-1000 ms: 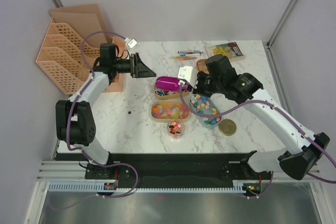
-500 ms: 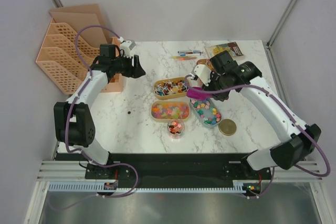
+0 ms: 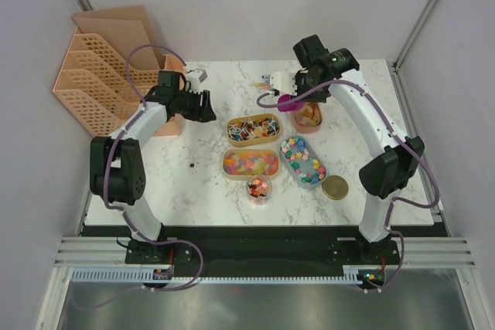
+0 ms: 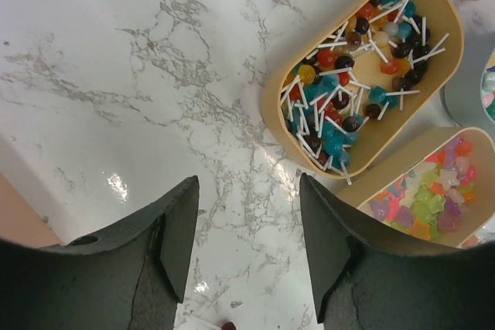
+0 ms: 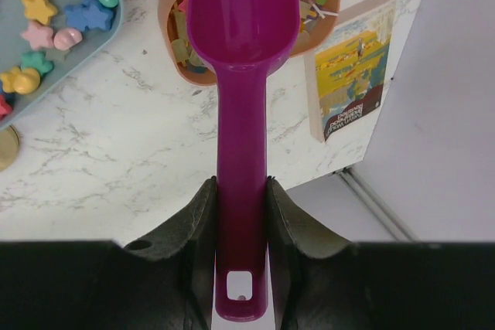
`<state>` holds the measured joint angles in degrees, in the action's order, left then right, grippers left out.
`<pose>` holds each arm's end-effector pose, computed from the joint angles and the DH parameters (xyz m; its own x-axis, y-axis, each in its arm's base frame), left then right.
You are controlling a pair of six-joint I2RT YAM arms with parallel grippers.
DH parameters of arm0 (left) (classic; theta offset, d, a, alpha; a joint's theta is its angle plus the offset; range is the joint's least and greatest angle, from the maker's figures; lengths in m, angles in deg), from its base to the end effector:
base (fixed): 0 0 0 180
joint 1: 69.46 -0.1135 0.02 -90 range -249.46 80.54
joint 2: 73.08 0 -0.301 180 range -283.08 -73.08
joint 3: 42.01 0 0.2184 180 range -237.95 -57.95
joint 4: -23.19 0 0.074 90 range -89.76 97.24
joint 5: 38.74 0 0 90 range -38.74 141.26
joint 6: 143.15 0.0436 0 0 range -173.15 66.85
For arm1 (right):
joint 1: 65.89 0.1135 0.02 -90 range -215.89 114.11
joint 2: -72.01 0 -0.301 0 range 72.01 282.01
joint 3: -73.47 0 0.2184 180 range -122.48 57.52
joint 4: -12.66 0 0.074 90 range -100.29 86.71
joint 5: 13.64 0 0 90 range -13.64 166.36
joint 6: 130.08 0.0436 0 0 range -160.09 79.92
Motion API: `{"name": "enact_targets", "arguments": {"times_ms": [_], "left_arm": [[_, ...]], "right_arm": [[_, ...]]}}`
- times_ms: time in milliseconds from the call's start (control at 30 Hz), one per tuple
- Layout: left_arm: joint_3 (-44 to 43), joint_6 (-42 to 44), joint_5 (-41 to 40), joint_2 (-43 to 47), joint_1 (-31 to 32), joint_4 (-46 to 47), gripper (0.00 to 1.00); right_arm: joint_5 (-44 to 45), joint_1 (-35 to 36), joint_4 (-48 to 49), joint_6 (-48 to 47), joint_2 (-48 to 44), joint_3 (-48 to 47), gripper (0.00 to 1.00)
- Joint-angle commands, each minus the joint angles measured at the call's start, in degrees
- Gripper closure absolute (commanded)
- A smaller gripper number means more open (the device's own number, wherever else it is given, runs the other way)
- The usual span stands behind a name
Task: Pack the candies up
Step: Scoop the fake candies from the storage box.
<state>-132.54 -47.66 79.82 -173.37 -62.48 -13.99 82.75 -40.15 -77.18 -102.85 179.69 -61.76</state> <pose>0.3604 -0.0651 0.2906 -0.6807 0.1680 -0.7131 0.4981 0.8198 -0.2824 0.3260 0.1518 0.3974 -0.0226 -0.9919 -0.1252 -0.8852 0.0780 -0.4585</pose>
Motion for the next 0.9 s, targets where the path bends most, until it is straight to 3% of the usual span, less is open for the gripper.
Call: {"name": "enact_targets", "arguments": {"times_ms": [0, 267, 400, 867], "left_arm": [[-0.6, 2.2, -1.0, -1.9, 0.8, -0.5, 0.39], [-0.7, 3.4, -2.5, -4.8, 2.9, -0.5, 0.46], [-1.3, 4.1, -2.0, -6.5, 3.1, -0.8, 0.57], [-5.3, 5.3, -2.1, -12.2, 3.9, -4.5, 0.63]], "right_arm": [[-0.4, 1.1, -5.0, -8.9, 2.1, -2.6, 1.00], [-1.6, 2.7, -6.9, -11.6, 9.2, -8.3, 1.00], [-1.6, 3.3, -6.9, -12.2, 11.7, -10.7, 1.00], [-0.4, 3.5, -7.1, -14.9, 18.8, -13.6, 1.00]]}}
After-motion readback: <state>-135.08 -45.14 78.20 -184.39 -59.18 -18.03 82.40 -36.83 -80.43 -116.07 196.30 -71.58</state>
